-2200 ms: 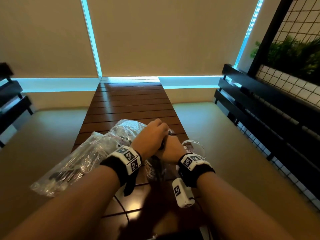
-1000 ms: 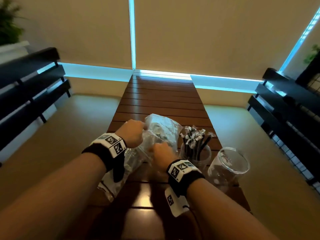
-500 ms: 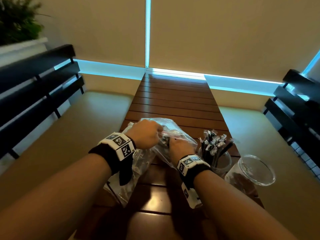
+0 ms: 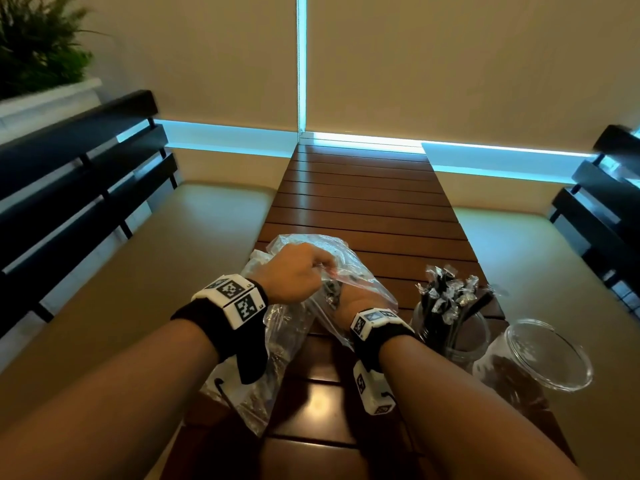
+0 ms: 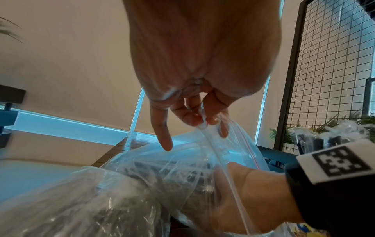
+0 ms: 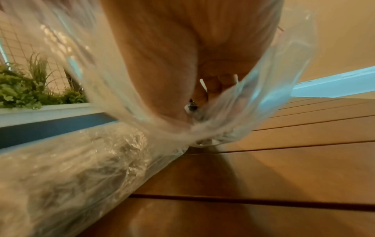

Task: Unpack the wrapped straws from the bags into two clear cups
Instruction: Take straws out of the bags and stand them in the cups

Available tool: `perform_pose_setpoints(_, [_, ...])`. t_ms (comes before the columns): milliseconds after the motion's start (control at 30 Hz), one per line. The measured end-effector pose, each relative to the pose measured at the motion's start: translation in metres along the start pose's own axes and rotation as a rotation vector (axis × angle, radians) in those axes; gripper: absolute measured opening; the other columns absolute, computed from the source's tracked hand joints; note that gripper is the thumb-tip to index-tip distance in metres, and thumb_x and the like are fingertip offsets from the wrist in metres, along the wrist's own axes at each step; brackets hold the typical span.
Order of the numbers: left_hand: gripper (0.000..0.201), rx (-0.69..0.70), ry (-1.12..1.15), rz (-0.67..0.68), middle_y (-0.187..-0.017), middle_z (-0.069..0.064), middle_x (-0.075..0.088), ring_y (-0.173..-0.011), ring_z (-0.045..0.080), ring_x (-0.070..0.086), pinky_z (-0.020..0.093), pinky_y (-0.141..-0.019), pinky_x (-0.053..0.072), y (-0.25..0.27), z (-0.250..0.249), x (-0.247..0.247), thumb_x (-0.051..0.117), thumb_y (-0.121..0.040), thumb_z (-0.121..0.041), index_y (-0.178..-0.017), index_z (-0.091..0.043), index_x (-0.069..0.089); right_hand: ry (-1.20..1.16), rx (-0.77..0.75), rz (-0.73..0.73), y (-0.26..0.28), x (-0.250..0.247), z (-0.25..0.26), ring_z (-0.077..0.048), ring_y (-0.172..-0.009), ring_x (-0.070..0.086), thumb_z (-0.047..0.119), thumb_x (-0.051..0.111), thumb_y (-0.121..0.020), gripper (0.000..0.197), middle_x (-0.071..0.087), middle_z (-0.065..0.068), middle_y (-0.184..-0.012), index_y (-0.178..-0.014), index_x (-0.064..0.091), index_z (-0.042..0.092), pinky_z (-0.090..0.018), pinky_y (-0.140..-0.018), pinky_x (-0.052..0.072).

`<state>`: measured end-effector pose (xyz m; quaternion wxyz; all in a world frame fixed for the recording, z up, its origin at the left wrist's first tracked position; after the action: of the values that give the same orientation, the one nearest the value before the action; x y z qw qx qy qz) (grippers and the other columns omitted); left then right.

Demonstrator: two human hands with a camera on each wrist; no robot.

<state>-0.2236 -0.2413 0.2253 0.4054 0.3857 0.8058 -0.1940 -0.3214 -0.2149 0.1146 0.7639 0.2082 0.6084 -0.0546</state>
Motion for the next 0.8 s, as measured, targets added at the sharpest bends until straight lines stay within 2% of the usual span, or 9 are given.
perform_pose_setpoints(133, [0.040,-0.001,0.029,0.014,-0.114,0.008,0.069,-0.054,-0.019,0.050,0.002,-0.047,0.035,-0.004,0.006,0.006,0.042,-0.089,0.008,-0.106,-0.012,0.072,0.040,0.017,-0.068,-0.007,0.003,0.004,-0.027,-0.124,0.053,0.036,0.044,-0.100,0.048,0.050,-0.009,-0.141,-0.144,0.039,0.016,-0.041,-0.097,0.046])
perform_pose_setpoints(267, [0.038,-0.004,0.059,0.005,-0.110,0.004,0.068,-0.052,-0.019,0.049,0.002,-0.044,0.035,-0.008,0.008,0.009,0.043,-0.090,0.007,-0.107,-0.011,0.072,0.114,0.066,-0.072,-0.010,-0.001,0.001,-0.032,-0.123,0.052,0.024,0.037,-0.104,0.039,0.050,-0.009,-0.137,-0.140,0.041,0.009,-0.045,-0.095,0.046])
perform_pose_setpoints(367, [0.036,-0.021,0.095,-0.002,-0.086,-0.005,0.065,-0.044,-0.009,0.047,0.005,-0.042,0.032,-0.011,0.013,0.008,0.043,-0.092,0.004,-0.103,-0.013,0.073,0.025,0.028,0.021,-0.020,0.008,0.003,-0.035,-0.121,0.053,0.014,0.031,-0.104,0.039,0.052,-0.018,-0.134,-0.137,0.043,-0.002,-0.043,-0.100,0.045])
perform_pose_setpoints(400, [0.037,-0.030,0.118,-0.014,-0.083,-0.004,0.066,-0.044,-0.004,0.046,0.009,-0.043,0.033,-0.011,0.014,0.007,0.043,-0.091,0.004,-0.101,-0.014,0.073,-0.068,0.014,0.034,-0.021,0.007,0.004,-0.032,-0.114,0.057,0.018,0.034,-0.103,0.037,0.057,-0.016,-0.128,-0.132,0.050,0.001,-0.037,-0.095,0.047])
perform_pose_setpoints(467, [0.038,-0.043,0.144,-0.056,-0.088,0.002,0.071,-0.055,0.009,0.054,0.023,-0.051,0.042,-0.012,0.015,0.001,0.044,-0.088,0.005,-0.096,-0.017,0.074,-0.263,-0.009,-0.024,-0.025,-0.007,0.001,-0.018,-0.083,0.061,0.032,0.043,-0.097,0.026,0.065,-0.005,-0.104,-0.106,0.063,0.019,-0.026,-0.065,0.046])
perform_pose_setpoints(533, [0.040,-0.045,0.163,-0.086,-0.092,0.005,0.073,-0.073,0.029,0.062,0.029,-0.061,0.045,-0.012,0.015,-0.003,0.046,-0.085,0.006,-0.090,-0.020,0.075,-0.420,-0.031,-0.047,-0.024,-0.015,-0.002,-0.010,-0.065,0.050,0.029,0.049,-0.093,0.013,0.059,0.002,-0.081,-0.086,0.058,0.023,-0.022,-0.051,0.036])
perform_pose_setpoints(633, [0.040,-0.033,0.195,-0.075,-0.091,0.008,0.073,-0.083,0.040,0.062,0.039,-0.065,0.049,-0.012,0.013,-0.005,0.045,-0.083,0.007,-0.089,-0.019,0.075,-0.939,-0.005,0.068,-0.018,-0.003,-0.006,-0.007,-0.073,0.053,0.012,0.060,-0.089,0.015,0.056,0.009,-0.083,-0.090,0.057,0.027,-0.016,-0.064,0.044])
perform_pose_setpoints(700, [0.039,-0.036,0.198,-0.058,-0.093,0.007,0.073,-0.085,0.041,0.063,0.047,-0.071,0.053,-0.011,0.014,-0.006,0.046,-0.084,0.007,-0.091,-0.018,0.075,-1.333,0.077,0.193,-0.018,0.012,-0.006,-0.013,-0.079,0.055,0.008,0.056,-0.089,0.016,0.059,0.001,-0.087,-0.088,0.061,0.023,-0.026,-0.076,0.050])
perform_pose_setpoints(800, [0.039,-0.043,0.211,-0.048,-0.093,0.009,0.072,-0.087,0.040,0.063,0.047,-0.074,0.054,-0.010,0.018,-0.006,0.047,-0.084,0.007,-0.092,-0.019,0.075,-1.377,0.196,0.122,-0.025,0.018,-0.011,-0.024,-0.087,0.060,0.030,0.051,-0.094,0.016,0.066,-0.008,-0.099,-0.096,0.065,0.021,-0.032,-0.077,0.052])
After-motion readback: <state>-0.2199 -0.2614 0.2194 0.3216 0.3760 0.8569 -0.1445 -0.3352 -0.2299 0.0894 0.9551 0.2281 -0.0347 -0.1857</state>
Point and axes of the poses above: each hand's wrist, its own y-axis away from the middle knuckle, its own x-axis out of the palm, z = x × y, the point moved 8 cm from there along -y, towards the middle knuckle
